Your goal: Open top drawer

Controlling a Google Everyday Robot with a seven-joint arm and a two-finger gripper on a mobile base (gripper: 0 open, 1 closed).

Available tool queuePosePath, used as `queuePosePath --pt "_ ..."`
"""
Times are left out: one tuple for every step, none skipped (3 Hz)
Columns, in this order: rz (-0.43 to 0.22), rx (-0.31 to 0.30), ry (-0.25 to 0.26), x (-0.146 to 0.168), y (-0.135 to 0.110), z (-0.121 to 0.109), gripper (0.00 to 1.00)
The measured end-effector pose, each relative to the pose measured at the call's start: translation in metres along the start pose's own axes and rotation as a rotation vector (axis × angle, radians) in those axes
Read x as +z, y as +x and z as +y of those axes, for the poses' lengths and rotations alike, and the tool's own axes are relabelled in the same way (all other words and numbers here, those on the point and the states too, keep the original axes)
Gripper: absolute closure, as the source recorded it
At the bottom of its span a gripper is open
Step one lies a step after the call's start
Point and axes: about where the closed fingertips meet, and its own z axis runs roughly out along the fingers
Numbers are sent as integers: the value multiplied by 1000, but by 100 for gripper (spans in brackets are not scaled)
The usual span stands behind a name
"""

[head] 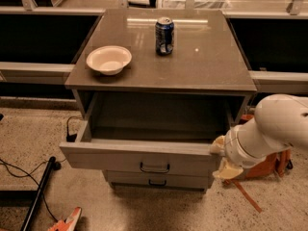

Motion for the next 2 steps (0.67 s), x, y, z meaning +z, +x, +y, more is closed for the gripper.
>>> queuePosePath --pt "-1 7 22 -14 -4 8 49" --pt "10 1 71 -22 -7 -13 50"
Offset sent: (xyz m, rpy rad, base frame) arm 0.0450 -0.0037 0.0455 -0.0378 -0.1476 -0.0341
